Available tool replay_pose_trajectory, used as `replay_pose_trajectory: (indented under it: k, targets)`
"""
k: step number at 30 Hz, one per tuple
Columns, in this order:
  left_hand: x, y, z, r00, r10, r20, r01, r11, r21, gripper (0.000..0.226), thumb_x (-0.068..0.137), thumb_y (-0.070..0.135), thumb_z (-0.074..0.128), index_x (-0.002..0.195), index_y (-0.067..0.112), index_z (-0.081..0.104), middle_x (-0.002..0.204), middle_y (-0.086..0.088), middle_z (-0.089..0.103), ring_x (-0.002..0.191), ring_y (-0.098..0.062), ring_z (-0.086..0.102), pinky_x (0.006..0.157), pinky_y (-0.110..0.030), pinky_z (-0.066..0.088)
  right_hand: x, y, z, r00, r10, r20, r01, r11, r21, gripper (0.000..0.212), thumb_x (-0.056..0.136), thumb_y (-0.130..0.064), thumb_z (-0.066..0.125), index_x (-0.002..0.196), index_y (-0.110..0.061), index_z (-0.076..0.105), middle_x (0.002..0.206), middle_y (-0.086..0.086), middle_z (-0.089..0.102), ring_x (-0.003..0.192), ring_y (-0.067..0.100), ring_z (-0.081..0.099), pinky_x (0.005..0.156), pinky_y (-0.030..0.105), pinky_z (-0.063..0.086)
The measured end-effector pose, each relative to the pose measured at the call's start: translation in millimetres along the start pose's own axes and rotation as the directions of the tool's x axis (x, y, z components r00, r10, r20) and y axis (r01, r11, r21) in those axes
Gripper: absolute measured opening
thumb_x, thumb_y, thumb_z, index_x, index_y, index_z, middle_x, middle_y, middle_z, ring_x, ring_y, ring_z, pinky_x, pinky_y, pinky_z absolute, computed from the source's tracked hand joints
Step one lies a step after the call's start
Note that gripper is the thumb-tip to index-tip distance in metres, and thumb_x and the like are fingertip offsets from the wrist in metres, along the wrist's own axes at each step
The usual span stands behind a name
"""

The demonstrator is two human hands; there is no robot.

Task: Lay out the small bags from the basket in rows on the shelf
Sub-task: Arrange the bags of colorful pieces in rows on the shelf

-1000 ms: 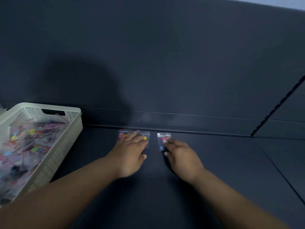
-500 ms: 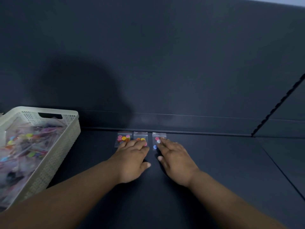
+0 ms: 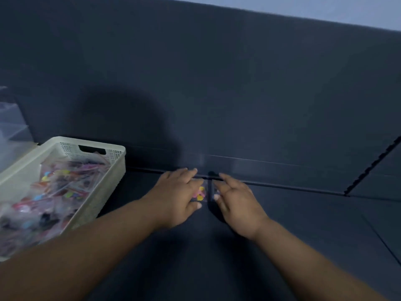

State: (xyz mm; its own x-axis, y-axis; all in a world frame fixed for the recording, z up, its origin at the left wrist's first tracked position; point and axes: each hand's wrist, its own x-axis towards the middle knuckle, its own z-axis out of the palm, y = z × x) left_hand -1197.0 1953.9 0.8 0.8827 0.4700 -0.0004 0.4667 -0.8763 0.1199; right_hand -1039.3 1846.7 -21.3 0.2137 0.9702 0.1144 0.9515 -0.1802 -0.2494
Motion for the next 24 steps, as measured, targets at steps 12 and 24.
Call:
replay_pose_trajectory:
  k: [12, 24]
  targets:
    - [-89.8, -112.7, -72.2, 0.903, -0.385, -0.192, 0.381, 0.923, -0.056, 0.060, 0.089, 0.044, 0.053, 0.142, 0.023, 0.037, 0.147, -0.003, 0.039, 0.134, -0.022, 0.037, 0.108, -0.038, 0.033, 68.4, -130.3, -21.4, 0.953, -0.297, -0.066, 0.302, 0.950, 0.077, 0.046, 0.095, -0.036, 0.046, 0.138, -0.019, 0.044, 0.148, 0.002, 0.037, 0.136, 0.020, 0.031, 0.114, 0.029, 0.022]
    - [-187.5, -181.9, -56.6, 0.779, -0.627, -0.017, 0.606, 0.759, -0.238, 0.050, 0.085, 0.030, 0.062, 0.133, 0.021, 0.049, 0.133, -0.005, 0.052, 0.120, -0.022, 0.050, 0.097, -0.031, 0.041, 123.7, -253.4, 15.4, 0.847, -0.463, 0.261, 0.457, 0.885, 0.087, 0.047, 0.086, -0.029, 0.060, 0.131, -0.020, 0.051, 0.132, 0.004, 0.048, 0.123, 0.020, 0.044, 0.099, 0.029, 0.038]
